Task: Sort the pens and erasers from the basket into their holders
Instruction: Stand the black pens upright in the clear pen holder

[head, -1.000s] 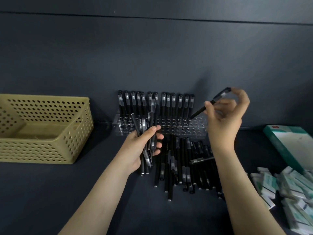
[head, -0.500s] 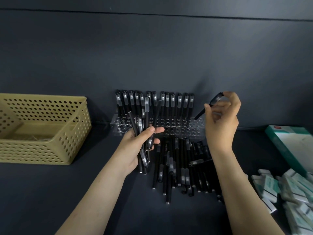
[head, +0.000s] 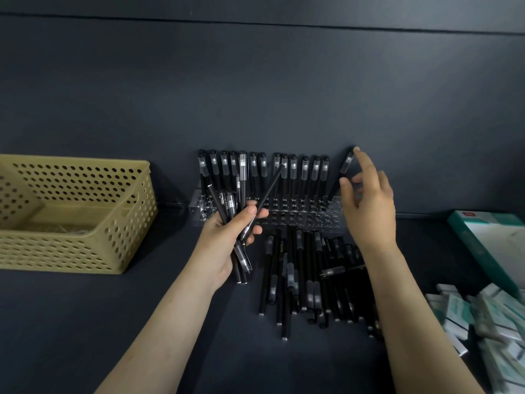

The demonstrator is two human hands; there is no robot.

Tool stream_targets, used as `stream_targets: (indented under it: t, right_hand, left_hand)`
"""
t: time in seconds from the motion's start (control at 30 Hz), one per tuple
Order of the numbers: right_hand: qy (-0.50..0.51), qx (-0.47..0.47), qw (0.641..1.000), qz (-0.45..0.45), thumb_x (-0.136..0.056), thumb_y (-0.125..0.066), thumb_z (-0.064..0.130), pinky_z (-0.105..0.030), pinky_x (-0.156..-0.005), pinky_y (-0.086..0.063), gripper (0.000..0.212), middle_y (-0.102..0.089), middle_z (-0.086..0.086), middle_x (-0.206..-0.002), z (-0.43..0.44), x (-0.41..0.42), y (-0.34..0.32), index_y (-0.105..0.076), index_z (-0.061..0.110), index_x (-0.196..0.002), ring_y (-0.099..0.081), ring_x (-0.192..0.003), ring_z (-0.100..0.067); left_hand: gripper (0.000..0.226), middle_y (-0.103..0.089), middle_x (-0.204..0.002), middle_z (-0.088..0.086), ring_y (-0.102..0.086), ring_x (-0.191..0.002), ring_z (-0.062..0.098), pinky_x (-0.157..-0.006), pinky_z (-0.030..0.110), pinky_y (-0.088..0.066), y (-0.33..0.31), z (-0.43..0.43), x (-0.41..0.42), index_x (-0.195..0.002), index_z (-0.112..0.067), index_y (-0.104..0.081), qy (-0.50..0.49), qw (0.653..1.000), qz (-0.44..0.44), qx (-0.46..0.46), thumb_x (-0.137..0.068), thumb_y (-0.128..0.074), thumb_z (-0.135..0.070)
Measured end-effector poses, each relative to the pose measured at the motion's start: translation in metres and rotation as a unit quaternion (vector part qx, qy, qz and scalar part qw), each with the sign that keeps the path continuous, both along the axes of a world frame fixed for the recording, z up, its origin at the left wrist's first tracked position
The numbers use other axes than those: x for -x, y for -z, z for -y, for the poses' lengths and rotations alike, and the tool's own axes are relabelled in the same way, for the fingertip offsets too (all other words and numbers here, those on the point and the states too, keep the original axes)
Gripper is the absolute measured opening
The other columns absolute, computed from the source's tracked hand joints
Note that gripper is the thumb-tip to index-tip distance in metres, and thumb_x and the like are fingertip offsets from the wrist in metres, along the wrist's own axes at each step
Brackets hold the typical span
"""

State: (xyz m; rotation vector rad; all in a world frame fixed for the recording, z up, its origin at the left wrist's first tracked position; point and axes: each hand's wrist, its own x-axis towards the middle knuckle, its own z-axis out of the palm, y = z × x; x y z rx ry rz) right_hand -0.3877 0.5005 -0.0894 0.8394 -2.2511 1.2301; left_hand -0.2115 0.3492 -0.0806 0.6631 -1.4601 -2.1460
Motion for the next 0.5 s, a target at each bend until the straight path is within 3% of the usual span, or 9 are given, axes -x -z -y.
stream_targets:
  t: [0.13, 0.33, 0.5]
  right_hand:
    - [-0.009, -0.041, 0.999, 0.011, -0.098, -0.051, 0.029, -0.045, -0.081, -0.050, 0.051, -0.048, -0.002, -0.103, -0.006, 0.000, -0.006, -0.035, 0.032, -0.147, -0.047, -0.103, -0.026]
    - [0.012, -0.046, 0.999, -0.013, -0.096, -0.054, 0.024, -0.048, -0.073, -0.053, 0.050, -0.053, -0.007, -0.108, -0.001, -0.007, -0.004, -0.041, 0.025, -0.145, -0.050, -0.102, -0.030]
    - [-0.078, -0.025, 0.989, -0.125, -0.093, -0.061, 0.026, -0.024, -0.094, -0.036, 0.040, -0.056, -0.004, -0.113, 0.004, -0.020, -0.017, -0.058, 0.021, -0.132, -0.050, -0.100, -0.024]
  left_hand:
    - [0.019, -0.074, -0.101, 0.007, -0.062, -0.064, 0.009, -0.058, 0.022, -0.045, -0.001, -0.003, 0.000, -0.104, -0.013, -0.068, 0.014, 1.000, -0.001, -0.019, -0.088, -0.063, -0.020]
    - [0.019, -0.074, -0.103, 0.005, -0.062, -0.058, 0.012, -0.050, 0.021, -0.044, -0.003, -0.006, -0.001, -0.104, -0.014, -0.068, 0.034, 0.999, 0.006, -0.039, -0.088, -0.061, -0.023]
    - [0.021, -0.075, -0.099, 0.005, -0.060, -0.053, 0.011, -0.045, 0.018, -0.042, -0.004, -0.007, -0.002, -0.106, -0.012, -0.067, 0.056, 0.998, 0.020, -0.027, -0.090, -0.061, -0.023]
